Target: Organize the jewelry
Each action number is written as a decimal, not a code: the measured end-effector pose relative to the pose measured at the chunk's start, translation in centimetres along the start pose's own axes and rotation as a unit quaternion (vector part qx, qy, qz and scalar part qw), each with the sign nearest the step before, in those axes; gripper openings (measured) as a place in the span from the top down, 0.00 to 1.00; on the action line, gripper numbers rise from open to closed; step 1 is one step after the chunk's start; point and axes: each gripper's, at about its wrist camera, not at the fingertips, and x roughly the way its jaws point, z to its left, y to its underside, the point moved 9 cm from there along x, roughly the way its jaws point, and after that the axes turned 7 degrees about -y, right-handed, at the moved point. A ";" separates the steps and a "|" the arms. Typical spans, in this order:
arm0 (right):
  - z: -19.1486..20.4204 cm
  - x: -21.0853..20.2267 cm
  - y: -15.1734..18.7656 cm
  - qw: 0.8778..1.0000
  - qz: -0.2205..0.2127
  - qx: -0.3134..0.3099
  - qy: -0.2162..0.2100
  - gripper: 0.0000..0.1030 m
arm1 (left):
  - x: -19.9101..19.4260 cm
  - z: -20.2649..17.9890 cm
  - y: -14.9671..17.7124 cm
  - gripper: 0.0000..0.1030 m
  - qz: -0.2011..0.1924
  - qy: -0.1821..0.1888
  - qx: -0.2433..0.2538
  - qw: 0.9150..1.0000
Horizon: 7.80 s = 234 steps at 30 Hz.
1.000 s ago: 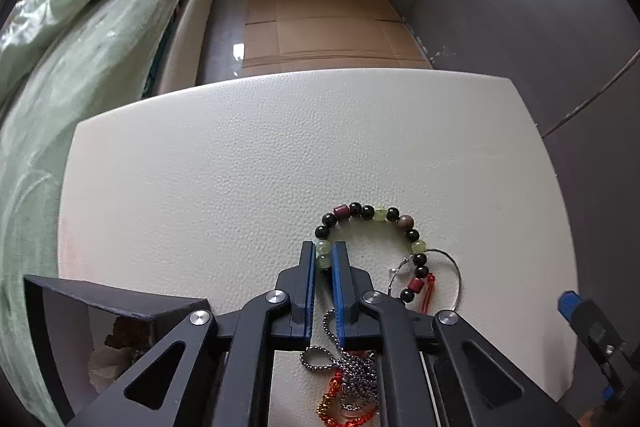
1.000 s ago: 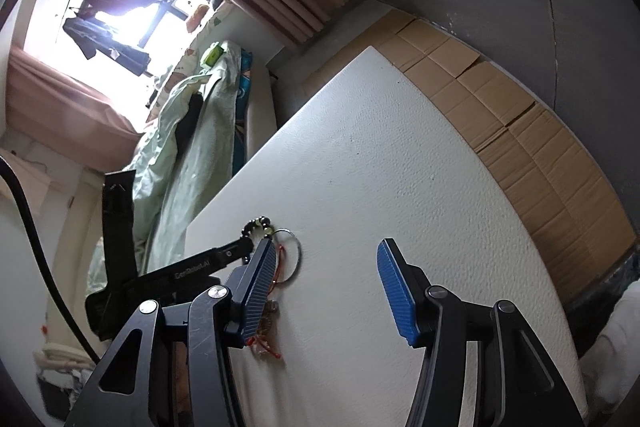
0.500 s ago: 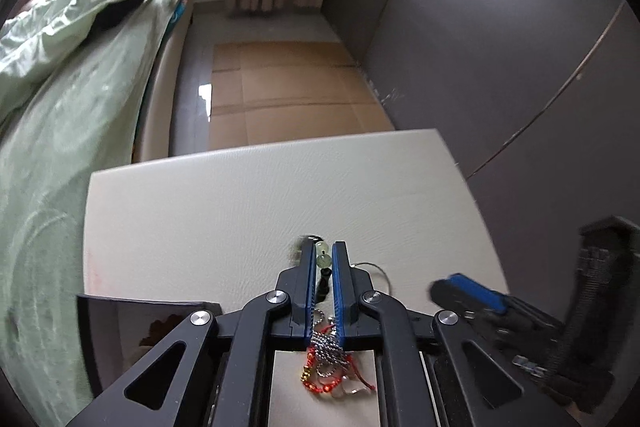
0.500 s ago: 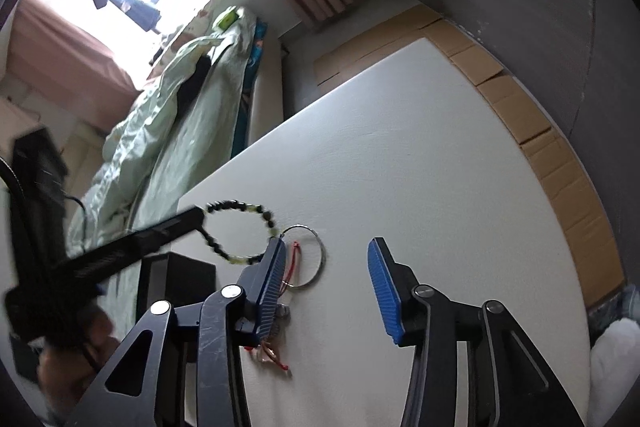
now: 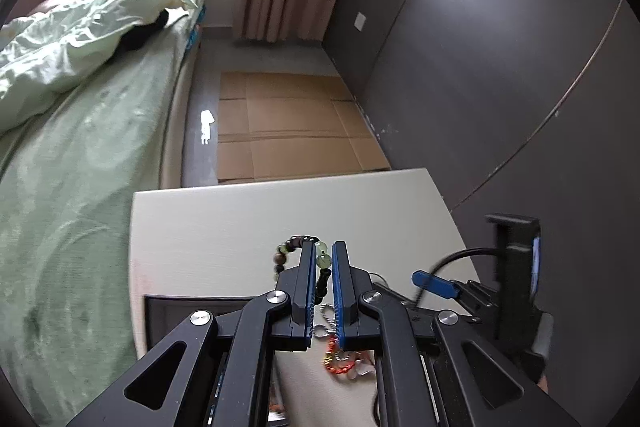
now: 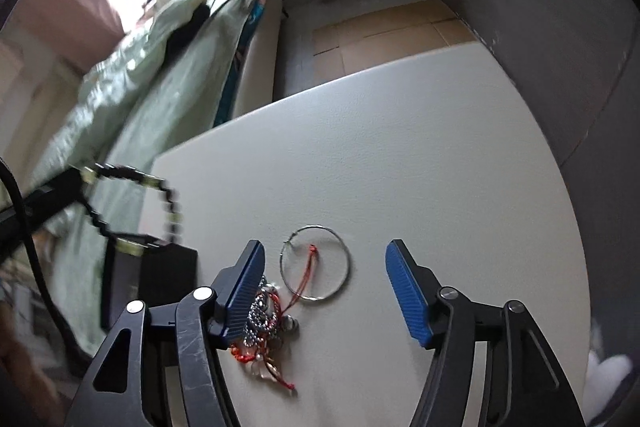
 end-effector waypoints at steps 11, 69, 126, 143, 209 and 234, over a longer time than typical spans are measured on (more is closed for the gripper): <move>0.2 1.8 0.7 0.993 0.041 -0.050 0.094 0.32 | -2.4 4.2 0.2 0.93 -0.018 0.000 -0.020 1.000; 17.7 -2.4 3.3 0.987 -0.014 -0.075 -0.140 0.28 | -5.0 14.3 5.5 0.26 0.001 -0.011 -0.086 0.996; -5.5 -10.9 5.9 0.981 -0.105 0.131 -0.102 0.17 | 8.6 -5.1 10.5 0.72 0.144 -0.046 0.061 0.987; -4.9 -9.5 6.0 0.986 -0.083 0.111 -0.092 0.17 | 6.1 -4.7 8.4 0.91 0.102 -0.016 0.034 0.994; 2.6 -0.6 5.2 0.999 0.008 0.005 -0.034 0.49 | -9.1 3.9 0.2 0.95 -0.055 -0.012 -0.004 0.998; 4.0 -0.1 5.3 0.998 0.023 -0.042 0.030 0.86 | -2.8 9.5 6.1 0.92 0.044 -0.003 -0.044 0.998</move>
